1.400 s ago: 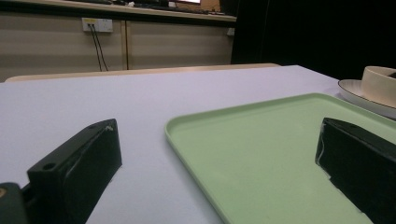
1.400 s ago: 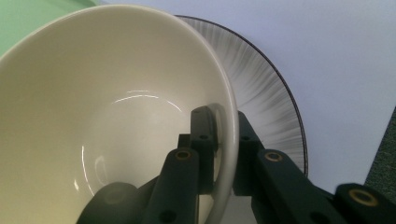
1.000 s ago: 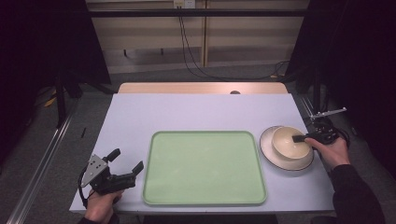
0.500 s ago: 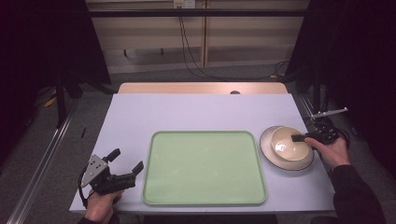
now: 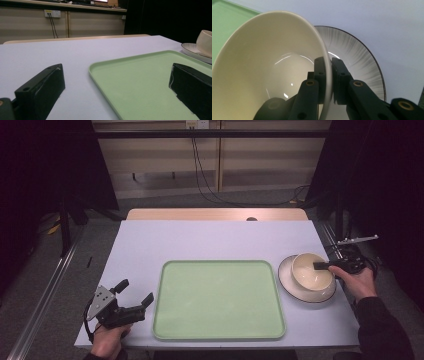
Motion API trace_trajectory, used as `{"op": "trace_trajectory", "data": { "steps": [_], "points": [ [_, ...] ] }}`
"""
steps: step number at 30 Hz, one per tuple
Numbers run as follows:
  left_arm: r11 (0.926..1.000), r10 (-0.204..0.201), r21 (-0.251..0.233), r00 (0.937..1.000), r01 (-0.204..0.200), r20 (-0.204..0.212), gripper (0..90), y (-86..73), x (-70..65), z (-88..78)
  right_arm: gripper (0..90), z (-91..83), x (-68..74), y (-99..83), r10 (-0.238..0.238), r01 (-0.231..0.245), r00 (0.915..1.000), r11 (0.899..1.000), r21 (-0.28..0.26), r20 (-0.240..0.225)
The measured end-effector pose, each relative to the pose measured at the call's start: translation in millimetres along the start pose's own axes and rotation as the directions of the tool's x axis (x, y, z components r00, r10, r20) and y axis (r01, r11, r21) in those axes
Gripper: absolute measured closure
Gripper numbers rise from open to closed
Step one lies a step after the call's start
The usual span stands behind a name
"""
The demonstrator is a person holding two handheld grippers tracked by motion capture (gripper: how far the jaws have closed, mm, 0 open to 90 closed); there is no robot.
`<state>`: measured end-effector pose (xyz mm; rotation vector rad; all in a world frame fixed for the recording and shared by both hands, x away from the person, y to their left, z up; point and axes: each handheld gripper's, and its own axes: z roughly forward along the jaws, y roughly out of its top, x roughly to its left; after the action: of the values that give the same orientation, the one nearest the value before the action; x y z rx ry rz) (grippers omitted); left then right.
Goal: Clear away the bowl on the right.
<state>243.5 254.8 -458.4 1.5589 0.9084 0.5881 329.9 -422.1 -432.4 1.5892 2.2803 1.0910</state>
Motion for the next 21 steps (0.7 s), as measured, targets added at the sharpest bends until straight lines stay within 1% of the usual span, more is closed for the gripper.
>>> {"op": "trace_trajectory", "data": {
  "steps": [1,3,5,9,11,12,13,14,16,17,18,21],
  "points": [
    [1.0000,0.007,0.005,1.0000,-0.007,0.001,0.3,0.1,0.4,-0.3,83.4,-0.6,0.1,0.1,0.000,0.000,1.0000,1.000,-0.002,-0.006],
    [1.0000,0.000,0.000,1.0000,0.000,0.000,0.3,0.0,0.1,0.0,83.3,-2.1,0.9,0.9,0.001,-0.001,0.9999,1.000,-0.012,-0.016],
    [1.0000,0.000,0.000,1.0000,0.000,0.000,0.3,0.0,0.1,0.1,83.3,-2.6,1.3,1.2,0.002,-0.002,0.9999,1.000,-0.016,-0.013],
    [1.0000,0.000,-0.001,1.0000,0.000,0.004,0.3,-0.1,0.4,0.0,83.3,-6.7,2.2,2.5,0.000,-0.001,0.9996,1.000,-0.031,-0.028],
    [1.0000,0.000,-0.001,1.0000,0.000,0.000,0.3,0.0,0.0,0.0,83.3,-7.4,2.9,2.8,-0.001,0.000,0.9996,0.999,-0.037,-0.030],
    [1.0000,0.008,0.005,1.0000,-0.008,0.000,0.3,0.1,0.5,-0.3,83.3,-8.1,3.6,3.2,-0.002,0.000,0.9995,0.999,-0.039,-0.032],
    [1.0000,0.000,0.000,1.0000,0.000,0.001,0.3,0.0,0.0,0.0,83.3,-9.7,4.2,3.9,-0.001,0.000,0.9995,0.999,-0.042,-0.032],
    [1.0000,0.000,0.000,1.0000,0.000,-0.001,0.3,0.0,0.1,0.0,83.3,-11.2,5.0,4.9,0.003,-0.005,0.9993,0.999,-0.052,-0.038],
    [1.0000,0.000,0.000,1.0000,0.000,-0.001,0.3,0.0,0.1,0.0,83.3,-12.0,5.4,5.1,0.004,-0.006,0.9993,0.998,-0.057,-0.036],
    [1.0000,0.007,0.006,1.0000,-0.007,0.000,0.3,0.1,0.5,-0.3,83.3,-13.2,5.5,5.8,-0.001,-0.002,0.9992,0.998,-0.062,-0.039],
    [1.0000,0.000,0.000,1.0000,0.000,0.000,0.3,0.0,0.1,0.0,83.3,-14.1,5.9,6.1,0.000,-0.003,0.9992,0.998,-0.065,-0.041],
    [1.0000,0.000,0.000,1.0000,0.000,0.000,0.3,0.0,0.1,0.0,83.3,-15.7,6.9,7.0,0.000,-0.004,0.9990,0.997,-0.077,-0.044]
  ]
}}
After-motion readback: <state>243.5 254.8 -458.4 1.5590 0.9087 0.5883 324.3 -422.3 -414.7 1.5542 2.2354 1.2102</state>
